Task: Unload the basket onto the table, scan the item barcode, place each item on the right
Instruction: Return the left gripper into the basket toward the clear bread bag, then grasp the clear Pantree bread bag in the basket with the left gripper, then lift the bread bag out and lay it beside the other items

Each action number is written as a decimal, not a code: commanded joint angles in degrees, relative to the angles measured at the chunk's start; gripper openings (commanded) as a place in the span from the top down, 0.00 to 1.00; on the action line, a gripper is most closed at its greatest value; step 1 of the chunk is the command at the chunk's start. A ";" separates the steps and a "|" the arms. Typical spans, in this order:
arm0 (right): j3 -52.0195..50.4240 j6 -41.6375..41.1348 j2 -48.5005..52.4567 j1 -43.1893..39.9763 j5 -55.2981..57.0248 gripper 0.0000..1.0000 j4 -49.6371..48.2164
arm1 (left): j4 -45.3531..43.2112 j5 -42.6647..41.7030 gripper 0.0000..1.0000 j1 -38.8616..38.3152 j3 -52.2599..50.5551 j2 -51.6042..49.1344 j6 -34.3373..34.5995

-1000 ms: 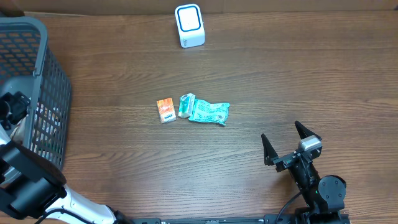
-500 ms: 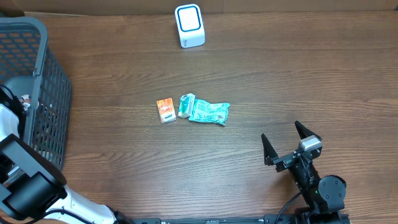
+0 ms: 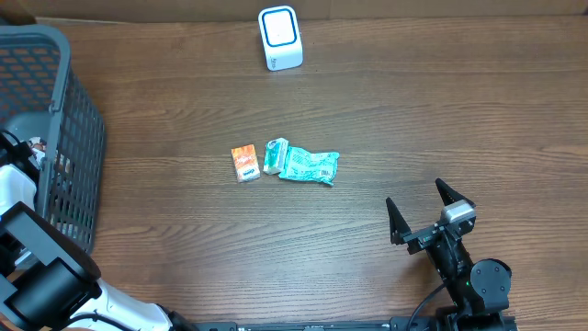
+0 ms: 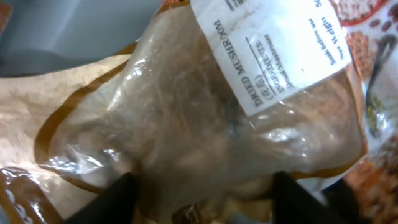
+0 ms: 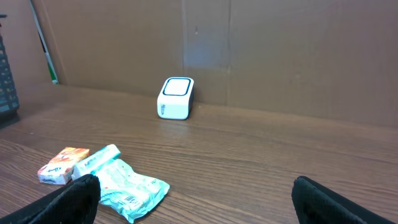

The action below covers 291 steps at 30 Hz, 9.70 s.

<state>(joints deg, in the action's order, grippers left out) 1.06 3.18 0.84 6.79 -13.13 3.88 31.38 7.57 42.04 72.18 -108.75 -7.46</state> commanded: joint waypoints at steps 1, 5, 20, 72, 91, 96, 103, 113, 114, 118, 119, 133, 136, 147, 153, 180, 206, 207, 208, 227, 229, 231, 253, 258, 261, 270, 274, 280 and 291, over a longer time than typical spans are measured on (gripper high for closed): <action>-0.61 -0.11 -0.68 -0.04 0.00 0.00 -0.44 | 0.17 -2.60 0.85 -0.44 -2.97 -1.60 -0.26; -0.61 -0.11 -0.68 -0.04 0.00 0.00 -0.44 | -0.11 -2.73 0.96 -0.46 -2.91 -1.57 -0.26; -0.61 -0.11 -0.68 -0.04 0.00 0.00 -0.42 | 9.16 -6.23 0.96 -0.46 6.45 7.56 0.39; -0.61 -0.11 -0.68 -0.07 0.00 0.00 -0.44 | 6.88 -6.10 0.50 -0.55 7.50 -7.96 -13.75; -0.61 -0.11 -0.68 -0.04 0.00 0.00 -0.44 | 11.61 -6.12 0.90 -0.55 16.00 10.49 -3.37; -0.61 -0.11 -0.68 -0.04 0.00 0.00 -0.44 | 12.41 -5.97 0.54 0.68 11.96 8.55 -10.64; -0.61 -0.11 -0.68 -0.04 0.00 0.00 -0.44 | 8.20 -2.67 0.04 3.28 3.96 6.03 -10.78; -0.61 -0.11 -0.68 -0.04 0.00 0.00 -0.44 | 5.62 -2.69 0.02 4.44 3.67 -0.50 -12.11; -0.61 -0.11 -0.68 -0.04 0.02 0.00 -0.44 | 5.60 -2.69 0.02 4.44 3.67 -1.55 -12.31; -0.61 -0.11 -0.68 -0.04 0.00 0.00 -0.44 | 5.64 -2.71 0.02 4.44 3.67 -5.62 -12.26; -0.61 -0.11 -0.68 -0.04 0.00 0.00 -0.44 | 5.66 -2.71 0.03 4.44 3.67 -6.47 -12.24; -0.61 -0.11 -0.68 -0.04 0.00 0.00 -0.44 | 5.62 -6.86 0.90 4.39 3.72 -8.35 -11.78; -0.61 -0.11 -0.68 -0.07 0.00 0.00 -0.44 | 5.86 -7.63 0.96 4.33 3.74 -8.33 -11.10; -0.61 -0.11 -0.68 -0.04 0.00 0.00 -0.44 | 14.60 -7.63 0.96 3.93 13.31 -2.51 0.17; -0.61 -0.11 -0.68 -0.04 0.00 0.00 -0.44 | 21.79 -9.16 0.96 3.93 25.92 6.80 15.82; -0.61 -0.11 -0.68 -0.04 0.00 0.00 -0.44 | 24.33 -10.16 0.35 -2.69 29.92 20.04 22.95; -0.61 -0.11 -0.68 -0.04 0.00 0.00 -0.44 | 29.59 -14.64 0.02 7.10 29.44 -13.25 -4.74; -0.61 -0.11 -0.68 -0.04 0.00 0.00 -0.44 | 29.20 -15.61 0.03 7.10 29.44 -14.14 -4.74; -0.61 -0.11 -0.68 -0.04 0.00 0.00 -0.44 | 28.96 -16.41 0.03 7.06 29.44 -15.10 -4.76; -0.61 -0.11 -0.68 -0.07 0.00 0.00 -0.44 | 29.00 -14.67 0.88 6.75 29.44 -23.67 -4.74; -0.61 -0.11 -0.68 -0.04 0.00 0.00 -0.44 | 29.14 -14.69 0.96 6.69 29.44 -23.67 -4.70; -0.61 -0.11 -0.68 -0.04 0.00 0.00 -0.44 | 29.53 -14.69 0.96 6.69 29.49 -23.67 -4.24; -0.61 -0.11 -0.68 -0.04 0.00 0.00 -0.44 | 33.38 -18.21 0.96 6.56 38.32 1.75 12.09; -0.61 -0.11 -0.68 -0.04 0.00 0.00 -0.44 | 30.45 -23.89 0.96 6.56 38.32 10.75 15.98; -0.61 -0.11 -0.68 -0.04 0.00 0.00 -0.44 | 29.46 -29.49 0.96 6.56 38.32 15.37 19.04; -0.61 -0.11 -0.68 -0.07 0.00 0.00 -0.44 | 33.70 -42.56 0.96 -0.74 38.29 26.03 31.65; -0.61 -0.11 -0.68 -0.04 0.00 0.00 -0.44 | 36.06 -41.13 0.96 -12.52 37.88 26.32 32.63; -0.61 -0.11 -0.68 -0.04 0.00 0.00 -0.44 | 35.71 -21.24 0.95 -33.44 33.66 24.39 37.35; -0.61 -0.11 -0.68 -0.04 0.00 0.00 -0.42 | 36.09 -7.17 0.96 -54.25 31.41 6.64 38.14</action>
<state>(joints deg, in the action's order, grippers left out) 1.06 3.20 0.84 6.76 -13.13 3.86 67.51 -3.97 -10.24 104.20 -97.82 28.86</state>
